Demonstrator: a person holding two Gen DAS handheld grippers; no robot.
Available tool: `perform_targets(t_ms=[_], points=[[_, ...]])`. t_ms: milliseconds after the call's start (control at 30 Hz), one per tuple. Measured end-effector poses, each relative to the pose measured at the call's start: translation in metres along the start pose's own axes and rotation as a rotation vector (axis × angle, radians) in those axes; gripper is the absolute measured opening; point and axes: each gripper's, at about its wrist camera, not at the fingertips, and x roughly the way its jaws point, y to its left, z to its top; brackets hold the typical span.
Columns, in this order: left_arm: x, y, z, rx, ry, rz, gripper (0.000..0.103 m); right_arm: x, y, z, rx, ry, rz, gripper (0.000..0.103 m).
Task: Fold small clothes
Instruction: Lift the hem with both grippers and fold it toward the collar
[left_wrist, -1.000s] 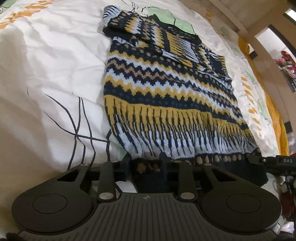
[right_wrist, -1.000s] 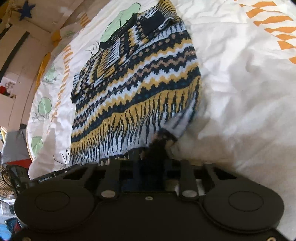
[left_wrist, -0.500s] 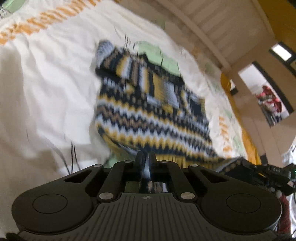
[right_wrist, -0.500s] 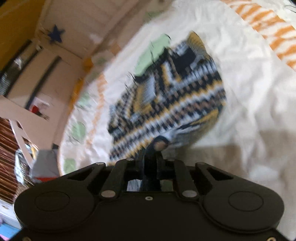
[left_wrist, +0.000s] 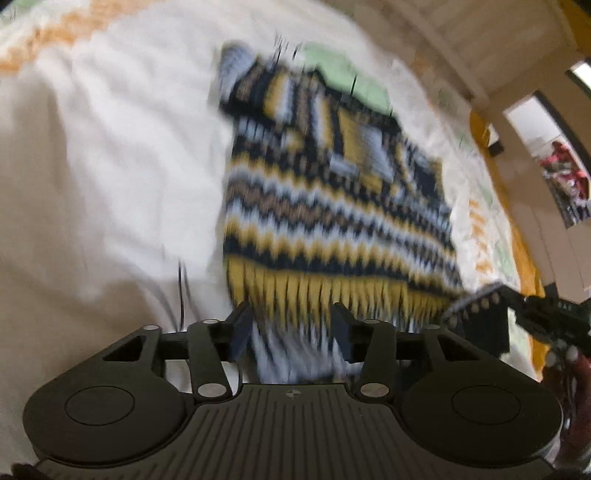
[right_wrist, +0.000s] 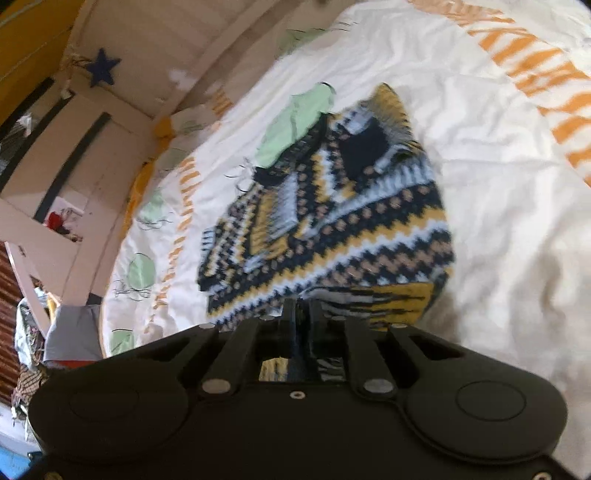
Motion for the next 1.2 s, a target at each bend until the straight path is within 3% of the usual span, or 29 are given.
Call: perform_targets(t_ms=[100,167,233,333,467,500,533,567,600,633,733,967,1200], points=[[0.002,-0.006,-0.007,0.05,0.023,0.026,0.057,-0.001,-0.002,-0.006,-0.01,0.042,-0.055,0.022],[0.004,-0.01,-0.01,0.065,0.04,0.023,0.063,0.0,-0.004,-0.011,-0.007,0.077,-0.094,0.056],[0.009,-0.012,-0.014,0.073,0.059,0.026,0.064,0.003,-0.006,-0.017,-0.01,0.115,-0.116,0.081],[0.019,-0.018,-0.022,0.098,0.087,0.02,0.065,0.011,-0.009,-0.027,-0.016,0.175,-0.137,0.081],[0.03,-0.022,-0.028,0.084,0.102,-0.019,0.061,0.022,-0.011,-0.036,-0.02,0.221,-0.141,0.08],[0.03,-0.022,-0.028,0.071,0.093,-0.033,0.054,0.024,-0.01,-0.036,-0.028,0.226,-0.137,0.08],[0.029,-0.021,-0.029,0.057,0.083,-0.052,0.028,0.024,-0.009,-0.036,-0.039,0.231,-0.123,0.076],[0.028,-0.019,-0.028,0.04,0.066,-0.063,0.007,0.023,-0.007,-0.037,-0.05,0.232,-0.106,0.059],[0.024,-0.017,-0.028,0.022,0.042,-0.077,0.007,0.022,-0.007,-0.037,-0.054,0.231,-0.088,0.045],[0.02,-0.013,-0.026,-0.001,0.015,-0.11,0.007,0.021,-0.006,-0.037,-0.055,0.225,-0.067,0.013],[0.005,-0.009,-0.017,-0.052,-0.062,-0.17,0.007,0.011,-0.002,-0.033,-0.061,0.148,-0.003,0.014],[-0.021,-0.021,0.042,-0.039,-0.25,-0.224,0.007,0.006,0.007,0.011,-0.029,-0.032,0.15,0.014],[-0.007,-0.014,0.115,-0.048,-0.381,-0.188,0.007,0.042,-0.003,0.067,0.053,-0.169,0.204,0.014]])
